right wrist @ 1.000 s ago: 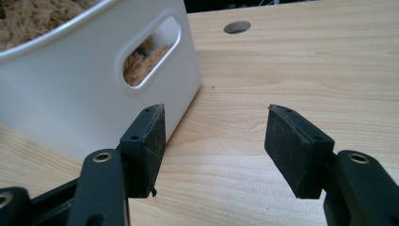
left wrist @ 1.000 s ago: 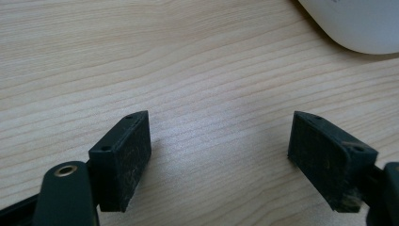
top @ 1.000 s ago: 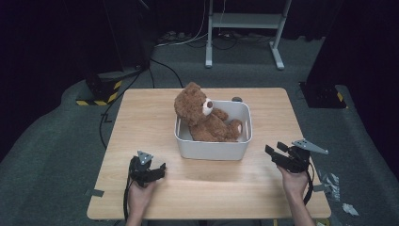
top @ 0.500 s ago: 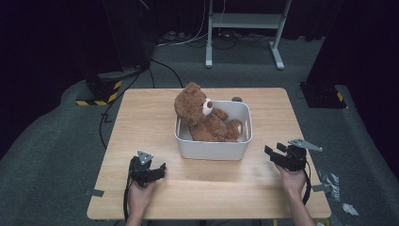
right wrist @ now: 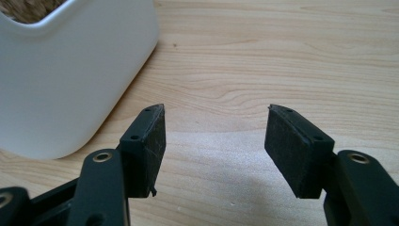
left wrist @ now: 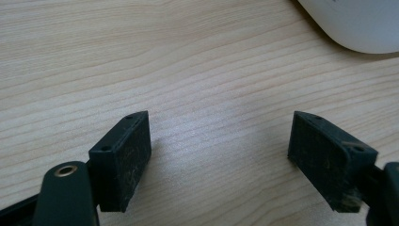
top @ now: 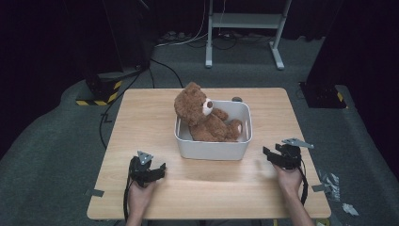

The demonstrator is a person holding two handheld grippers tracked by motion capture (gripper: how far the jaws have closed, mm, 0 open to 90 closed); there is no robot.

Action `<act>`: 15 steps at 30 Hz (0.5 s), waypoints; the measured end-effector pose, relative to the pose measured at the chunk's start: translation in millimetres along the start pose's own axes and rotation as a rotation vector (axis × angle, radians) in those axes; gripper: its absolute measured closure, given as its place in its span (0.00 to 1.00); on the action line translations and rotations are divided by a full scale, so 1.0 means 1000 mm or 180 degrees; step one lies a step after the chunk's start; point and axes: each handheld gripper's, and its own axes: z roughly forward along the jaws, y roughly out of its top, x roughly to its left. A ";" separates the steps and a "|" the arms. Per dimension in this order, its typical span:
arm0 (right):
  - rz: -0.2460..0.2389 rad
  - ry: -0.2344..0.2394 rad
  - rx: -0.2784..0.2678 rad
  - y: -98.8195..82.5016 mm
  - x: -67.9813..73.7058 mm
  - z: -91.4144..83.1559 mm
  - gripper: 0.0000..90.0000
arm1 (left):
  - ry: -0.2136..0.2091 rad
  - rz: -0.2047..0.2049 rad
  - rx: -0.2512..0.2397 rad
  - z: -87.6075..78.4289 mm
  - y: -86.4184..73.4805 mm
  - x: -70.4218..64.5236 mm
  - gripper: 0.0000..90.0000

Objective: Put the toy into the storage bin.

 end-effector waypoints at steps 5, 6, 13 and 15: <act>-0.0033 -0.0042 0.0057 -0.001 0.000 0.004 0.42 | -0.0001 -0.0005 -0.0001 0.000 0.000 0.000 0.24; -0.0044 -0.0055 0.0069 -0.001 0.001 0.005 0.42 | -0.0001 -0.0004 0.0000 0.000 0.000 0.000 0.24; -0.0125 -0.0145 0.0128 -0.001 0.001 0.008 0.42 | 0.0012 0.0007 0.0000 0.000 0.000 0.000 0.24; -0.0125 -0.0175 0.0150 -0.002 0.001 0.008 0.42 | 0.0007 -0.0001 -0.0001 0.000 0.000 0.000 0.24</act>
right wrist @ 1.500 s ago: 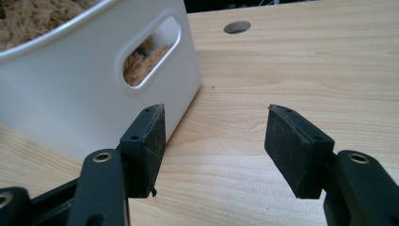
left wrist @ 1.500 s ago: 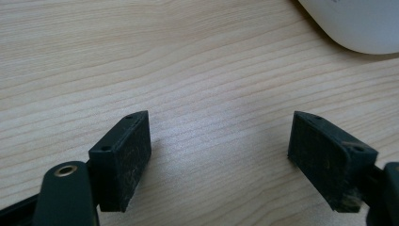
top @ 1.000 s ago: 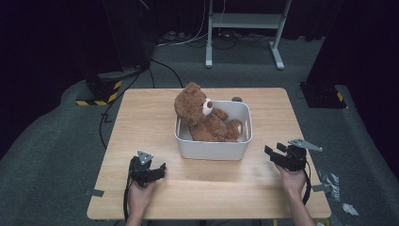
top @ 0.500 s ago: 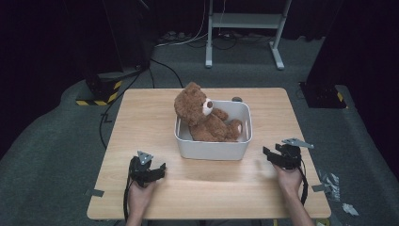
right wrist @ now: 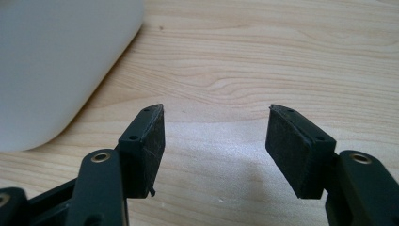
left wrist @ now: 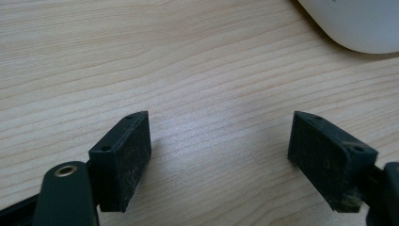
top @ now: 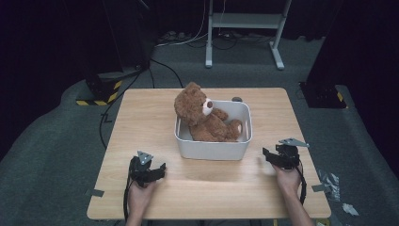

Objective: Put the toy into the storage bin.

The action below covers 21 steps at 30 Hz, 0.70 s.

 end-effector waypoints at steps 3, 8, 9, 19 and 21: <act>-0.0009 -0.0043 0.0027 -0.001 0.000 0.003 0.42 | 0.0005 0.0015 0.0004 0.000 0.000 0.000 0.24; 0.0001 -0.0059 0.0095 -0.003 0.000 0.008 0.40 | 0.0006 0.0019 0.0003 0.000 0.000 0.000 0.24; -0.0016 -0.0084 0.0085 -0.004 0.000 0.011 0.39 | 0.0005 0.0010 0.0002 0.000 0.000 0.000 0.24; -0.0144 -0.0208 0.0138 -0.008 0.006 0.020 0.34 | 0.0000 0.0023 0.0002 0.000 0.000 0.000 0.24; -0.0148 -0.0183 0.0168 -0.008 0.006 0.020 0.33 | -0.0001 0.0024 0.0003 0.000 0.000 0.000 0.24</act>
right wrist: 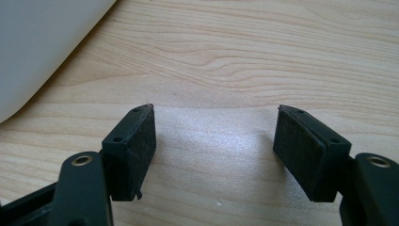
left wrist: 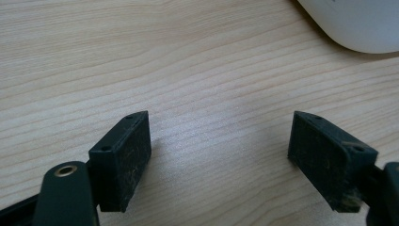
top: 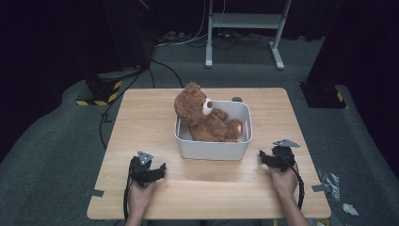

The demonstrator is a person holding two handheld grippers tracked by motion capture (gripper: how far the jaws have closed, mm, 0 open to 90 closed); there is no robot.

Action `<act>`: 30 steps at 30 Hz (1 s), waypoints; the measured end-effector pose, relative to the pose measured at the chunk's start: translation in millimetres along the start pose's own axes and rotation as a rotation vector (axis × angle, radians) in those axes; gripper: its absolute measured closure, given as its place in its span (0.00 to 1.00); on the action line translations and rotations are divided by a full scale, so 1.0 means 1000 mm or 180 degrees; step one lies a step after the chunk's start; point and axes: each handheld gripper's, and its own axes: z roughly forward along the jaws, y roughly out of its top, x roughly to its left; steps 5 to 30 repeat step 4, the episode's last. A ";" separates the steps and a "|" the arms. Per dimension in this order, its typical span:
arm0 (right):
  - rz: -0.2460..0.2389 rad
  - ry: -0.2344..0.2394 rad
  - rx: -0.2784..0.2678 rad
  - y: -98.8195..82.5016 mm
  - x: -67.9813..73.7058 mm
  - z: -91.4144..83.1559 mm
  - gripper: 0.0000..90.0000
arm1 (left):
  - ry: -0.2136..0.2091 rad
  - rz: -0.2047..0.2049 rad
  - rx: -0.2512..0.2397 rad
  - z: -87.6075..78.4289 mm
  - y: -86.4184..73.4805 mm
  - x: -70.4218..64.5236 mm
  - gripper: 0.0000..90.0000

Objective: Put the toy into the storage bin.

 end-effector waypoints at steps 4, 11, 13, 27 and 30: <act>-0.0006 -0.0016 -0.0026 0.000 0.000 0.000 0.33 | -0.0004 0.0002 -0.0002 0.000 0.000 0.000 0.24; -0.0006 -0.0016 -0.0026 0.000 0.000 0.000 0.33 | -0.0004 0.0002 -0.0002 0.000 0.000 0.000 0.24; -0.0006 -0.0016 -0.0026 0.000 0.000 0.000 0.33 | -0.0004 0.0002 -0.0002 0.000 0.000 0.000 0.24; -0.0006 -0.0016 -0.0026 0.000 0.000 0.000 0.33 | -0.0004 0.0002 -0.0002 0.000 0.000 0.000 0.24; -0.0006 -0.0016 -0.0026 0.000 0.000 0.000 0.33 | -0.0004 0.0002 -0.0002 0.000 0.000 0.000 0.24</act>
